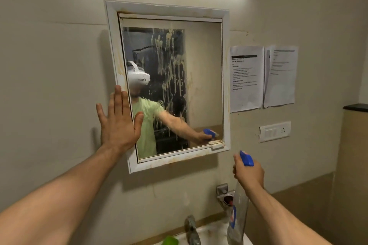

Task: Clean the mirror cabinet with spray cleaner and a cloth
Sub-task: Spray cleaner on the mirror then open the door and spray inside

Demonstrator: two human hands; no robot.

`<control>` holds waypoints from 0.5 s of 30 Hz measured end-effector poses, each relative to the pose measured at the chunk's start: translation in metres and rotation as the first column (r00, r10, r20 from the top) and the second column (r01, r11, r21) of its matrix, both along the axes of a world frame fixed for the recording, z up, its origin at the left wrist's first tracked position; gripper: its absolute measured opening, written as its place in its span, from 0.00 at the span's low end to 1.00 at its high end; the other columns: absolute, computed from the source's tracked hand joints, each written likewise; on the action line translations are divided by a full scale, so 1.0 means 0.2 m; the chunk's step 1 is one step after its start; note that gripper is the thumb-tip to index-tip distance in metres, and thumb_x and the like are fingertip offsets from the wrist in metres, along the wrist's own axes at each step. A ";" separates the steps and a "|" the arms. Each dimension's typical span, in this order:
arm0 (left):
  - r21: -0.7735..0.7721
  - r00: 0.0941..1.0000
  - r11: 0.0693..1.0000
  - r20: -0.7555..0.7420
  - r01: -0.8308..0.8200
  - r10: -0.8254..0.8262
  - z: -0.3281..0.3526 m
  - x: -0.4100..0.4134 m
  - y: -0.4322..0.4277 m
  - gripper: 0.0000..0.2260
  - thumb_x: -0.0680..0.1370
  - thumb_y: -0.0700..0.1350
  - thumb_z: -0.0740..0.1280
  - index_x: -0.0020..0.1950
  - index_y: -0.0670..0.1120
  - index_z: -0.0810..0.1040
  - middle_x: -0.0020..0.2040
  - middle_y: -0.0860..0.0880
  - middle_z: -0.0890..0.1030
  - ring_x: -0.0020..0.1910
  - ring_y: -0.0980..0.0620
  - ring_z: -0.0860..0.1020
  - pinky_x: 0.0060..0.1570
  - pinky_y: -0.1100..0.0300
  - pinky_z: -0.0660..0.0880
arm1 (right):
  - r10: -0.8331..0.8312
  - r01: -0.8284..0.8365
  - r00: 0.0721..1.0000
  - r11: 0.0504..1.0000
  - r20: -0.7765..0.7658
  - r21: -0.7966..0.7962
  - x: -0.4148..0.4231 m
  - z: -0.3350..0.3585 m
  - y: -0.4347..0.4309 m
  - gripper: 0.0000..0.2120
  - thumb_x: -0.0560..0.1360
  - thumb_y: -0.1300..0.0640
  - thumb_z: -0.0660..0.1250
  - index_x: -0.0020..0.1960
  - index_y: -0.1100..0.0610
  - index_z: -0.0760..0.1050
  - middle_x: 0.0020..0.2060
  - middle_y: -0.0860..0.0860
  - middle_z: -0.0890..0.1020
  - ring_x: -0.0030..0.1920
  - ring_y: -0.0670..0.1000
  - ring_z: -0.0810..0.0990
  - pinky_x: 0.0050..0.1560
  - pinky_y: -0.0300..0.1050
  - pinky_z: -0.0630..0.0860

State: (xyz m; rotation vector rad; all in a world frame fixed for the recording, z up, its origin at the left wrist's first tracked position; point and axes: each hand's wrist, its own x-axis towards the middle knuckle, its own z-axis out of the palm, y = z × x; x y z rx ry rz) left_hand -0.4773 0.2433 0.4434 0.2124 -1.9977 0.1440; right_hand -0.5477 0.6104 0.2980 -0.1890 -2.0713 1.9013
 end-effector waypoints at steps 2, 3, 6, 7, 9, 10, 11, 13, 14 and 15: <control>0.004 1.000 1.000 -0.002 -0.007 0.007 -0.02 0.03 -0.01 0.36 0.83 0.61 0.50 0.85 0.44 0.42 0.85 0.46 0.39 0.84 0.44 0.46 0.78 0.30 0.45 | 0.027 -0.027 0.999 0.999 0.027 0.017 0.02 -0.02 -0.06 0.15 0.80 0.47 0.70 0.44 0.58 0.78 0.36 0.57 0.82 0.35 0.54 0.80 0.36 0.47 0.79; 0.008 1.000 1.000 0.003 -0.008 0.008 -0.06 0.05 -0.01 0.36 0.83 0.60 0.51 0.85 0.44 0.42 0.85 0.45 0.40 0.84 0.44 0.45 0.78 0.30 0.45 | 0.042 -0.043 0.999 0.999 0.034 0.033 0.04 -0.03 -0.09 0.15 0.80 0.47 0.70 0.44 0.58 0.78 0.35 0.57 0.81 0.34 0.53 0.79 0.34 0.46 0.77; -0.040 0.998 0.999 0.058 -0.010 0.012 -0.22 0.09 -0.01 0.35 0.83 0.60 0.50 0.85 0.43 0.43 0.85 0.44 0.41 0.84 0.43 0.45 0.78 0.31 0.46 | 0.112 -0.112 0.994 0.990 -0.006 0.086 0.07 -0.03 -0.20 0.13 0.80 0.46 0.69 0.45 0.56 0.78 0.37 0.55 0.83 0.36 0.52 0.82 0.34 0.42 0.75; -0.064 0.996 0.998 0.090 -0.021 0.026 -0.28 0.11 -0.02 0.35 0.83 0.60 0.50 0.85 0.42 0.45 0.85 0.43 0.41 0.84 0.43 0.46 0.78 0.30 0.47 | 0.150 -0.145 0.988 0.981 -0.030 0.126 0.10 -0.03 -0.25 0.12 0.80 0.46 0.69 0.45 0.54 0.78 0.37 0.54 0.83 0.37 0.52 0.83 0.35 0.40 0.75; -0.099 0.987 0.994 0.144 -0.054 0.068 -0.37 0.13 -0.02 0.35 0.83 0.60 0.49 0.84 0.39 0.49 0.85 0.42 0.43 0.84 0.42 0.48 0.78 0.30 0.47 | 0.226 -0.209 0.972 0.953 -0.059 0.219 0.15 -0.02 -0.34 0.11 0.80 0.46 0.69 0.43 0.50 0.78 0.36 0.51 0.83 0.38 0.50 0.83 0.36 0.40 0.76; -0.107 0.982 0.991 0.165 -0.080 0.097 -0.41 0.15 -0.03 0.35 0.83 0.59 0.50 0.84 0.38 0.50 0.85 0.42 0.43 0.84 0.42 0.48 0.78 0.31 0.47 | 0.267 -0.243 0.962 0.935 -0.062 0.259 0.18 -0.01 -0.40 0.11 0.80 0.46 0.69 0.42 0.50 0.78 0.35 0.50 0.83 0.37 0.49 0.83 0.36 0.40 0.76; -0.115 0.975 0.989 0.187 -0.097 0.117 -0.43 0.16 -0.03 0.35 0.83 0.58 0.51 0.83 0.38 0.51 0.85 0.42 0.44 0.84 0.42 0.49 0.78 0.31 0.46 | 0.301 -0.270 0.951 0.915 -0.065 0.299 0.21 -0.01 -0.46 0.12 0.80 0.46 0.70 0.40 0.50 0.78 0.33 0.49 0.82 0.35 0.47 0.82 0.35 0.39 0.76; -0.123 0.963 0.986 0.231 -0.117 0.143 -0.46 0.19 -0.02 0.36 0.81 0.57 0.53 0.83 0.37 0.53 0.85 0.41 0.46 0.84 0.43 0.50 0.78 0.31 0.48 | 0.352 -0.293 0.932 0.871 -0.085 0.393 0.27 0.00 -0.58 0.15 0.80 0.45 0.69 0.37 0.49 0.76 0.31 0.47 0.80 0.33 0.46 0.80 0.33 0.37 0.73; -0.120 0.958 0.985 0.246 -0.122 0.149 -0.47 0.21 -0.02 0.36 0.81 0.56 0.54 0.83 0.38 0.54 0.85 0.41 0.47 0.84 0.43 0.51 0.78 0.32 0.48 | 0.374 -0.293 0.921 0.850 -0.110 0.437 0.30 0.00 -0.64 0.17 0.80 0.44 0.69 0.35 0.49 0.75 0.30 0.46 0.80 0.32 0.46 0.79 0.33 0.36 0.72; -0.111 0.954 0.986 0.258 -0.127 0.152 -0.47 0.22 -0.02 0.35 0.80 0.56 0.53 0.83 0.38 0.55 0.85 0.41 0.48 0.84 0.43 0.52 0.78 0.32 0.49 | 0.398 -0.297 0.908 0.835 -0.135 0.464 0.34 0.01 -0.70 0.17 0.80 0.44 0.69 0.34 0.49 0.74 0.30 0.46 0.79 0.32 0.45 0.78 0.32 0.34 0.70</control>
